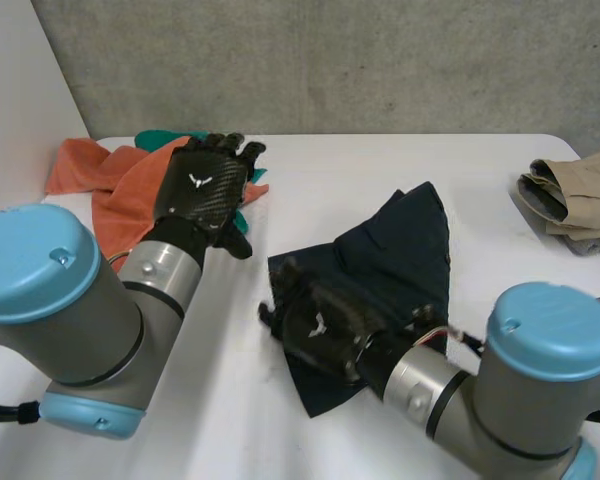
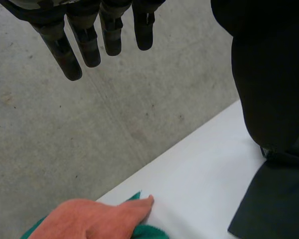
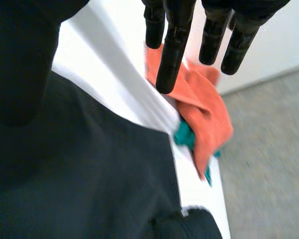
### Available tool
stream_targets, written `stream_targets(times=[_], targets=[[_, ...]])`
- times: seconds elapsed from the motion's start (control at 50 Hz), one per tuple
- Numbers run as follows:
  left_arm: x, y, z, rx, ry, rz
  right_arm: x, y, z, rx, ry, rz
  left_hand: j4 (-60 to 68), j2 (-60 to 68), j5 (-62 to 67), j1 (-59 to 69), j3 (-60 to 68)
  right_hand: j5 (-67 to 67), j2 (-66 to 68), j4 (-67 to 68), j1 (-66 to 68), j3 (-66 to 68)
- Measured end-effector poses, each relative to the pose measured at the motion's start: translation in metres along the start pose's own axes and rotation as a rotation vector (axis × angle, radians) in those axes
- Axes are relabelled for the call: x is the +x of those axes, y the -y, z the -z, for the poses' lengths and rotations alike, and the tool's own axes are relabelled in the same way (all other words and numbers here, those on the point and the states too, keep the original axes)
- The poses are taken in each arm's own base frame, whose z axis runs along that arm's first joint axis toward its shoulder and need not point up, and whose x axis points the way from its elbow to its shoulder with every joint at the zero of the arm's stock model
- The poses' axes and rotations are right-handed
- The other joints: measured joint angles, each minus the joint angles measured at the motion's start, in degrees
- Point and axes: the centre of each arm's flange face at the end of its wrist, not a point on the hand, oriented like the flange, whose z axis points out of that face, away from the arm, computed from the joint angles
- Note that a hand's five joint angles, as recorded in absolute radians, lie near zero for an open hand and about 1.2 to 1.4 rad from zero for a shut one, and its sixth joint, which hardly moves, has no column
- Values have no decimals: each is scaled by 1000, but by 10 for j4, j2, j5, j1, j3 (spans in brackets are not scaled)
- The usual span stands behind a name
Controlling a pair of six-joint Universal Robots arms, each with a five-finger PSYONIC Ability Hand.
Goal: Fold the laundry.
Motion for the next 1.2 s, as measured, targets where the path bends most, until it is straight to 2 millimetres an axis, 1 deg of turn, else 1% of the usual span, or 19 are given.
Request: stream_targets(times=[0.06, 0.1, 0.16, 0.2, 0.22, 0.24, 0.3, 0.32, 0.36, 0.48, 0.7, 0.74, 0.9, 0.94, 1.0, 1.02, 1.06, 1.16, 1.2], targets=[[2, 6, -4, 13, -2, 26, 28, 0, 5, -30, -103, -132, 0, 0, 0, 0, 0, -5, 0, -2, 0, -5], [5, 9, -7, 15, -11, 40, 55, -1, 11, -34, -202, -299, 0, 0, 0, 0, 0, -5, 0, -2, 0, -5], [10, 11, -9, 10, -25, 48, 82, -2, 19, -18, -299, -473, 0, 0, 0, 0, 0, -5, 0, -2, 0, -5], [17, 12, -10, -4, -44, 53, 110, -7, 28, -1, -395, -628, 0, 0, 0, 0, 0, -5, 0, -2, 0, -5], [17, 12, -10, -4, -44, 53, 110, -7, 28, -1, -395, -628, 0, 0, 0, 0, 0, -5, 0, -2, 0, -5], [21, 11, -10, -12, -54, 53, 128, -16, 35, -9, -458, -711, 0, 0, 0, 0, 0, -5, 0, -2, 0, -5], [22, 11, -10, -14, -56, 53, 131, -18, 36, -12, -467, -721, 0, 0, 0, 0, 0, -5, 0, -2, 0, -5], [27, 10, -9, -27, -70, 51, 157, -43, 47, -80, -548, -804, 0, 0, 0, 0, 0, -5, 0, -2, 0, -5], [28, 9, -8, -30, -74, 50, 163, -57, 47, -142, -552, -836, 0, 0, 0, 0, 0, -5, 0, -2, 0, -5], [29, 4, -7, -44, -78, 48, 162, -80, 31, -280, -440, -922, 0, 0, 0, 0, 0, -5, 0, -2, 0, -4], [29, -5, -2, -77, -80, 46, 148, -85, -16, -292, -280, -950, 0, 0, 0, 0, 0, -5, 0, -2, 0, -4], [29, -7, 0, -86, -81, 45, 137, -83, -38, -275, -240, -921, 0, 0, 0, 0, 0, 13, 0, 11, 9, 23], [28, -14, 5, -108, -82, 43, 114, -93, -68, -312, -205, -825, 0, 0, 0, 0, 0, 88, 0, 98, 87, 110], [28, -15, 5, -112, -82, 42, 110, -97, -72, -331, -207, -804, 0, 0, 0, 0, 0, 100, -1, 114, 99, 123], [27, -16, 6, -116, -81, 41, 105, -105, -76, -366, -218, -767, 0, 0, 0, 0, 0, 204, -24, 222, 196, 237], [27, -17, 6, -118, -80, 41, 104, -108, -77, -377, -223, -754, 0, 0, 0, 0, 0, 255, 0, 272, 242, 283], [26, -17, 5, -119, -78, 40, 104, -111, -78, -394, -230, -731, 0, 0, 0, 0, 0, 445, 172, 459, 383, 474], [25, -17, 5, -119, -73, 40, 111, -104, -75, -389, -246, -698, 0, 0, 0, 0, 0, 505, 235, 532, 440, 543], [23, -16, 4, -117, -70, 40, 121, -90, -69, -364, -256, -678, 0, 0, 0, 0, 0, 505, 235, 532, 445, 544]])
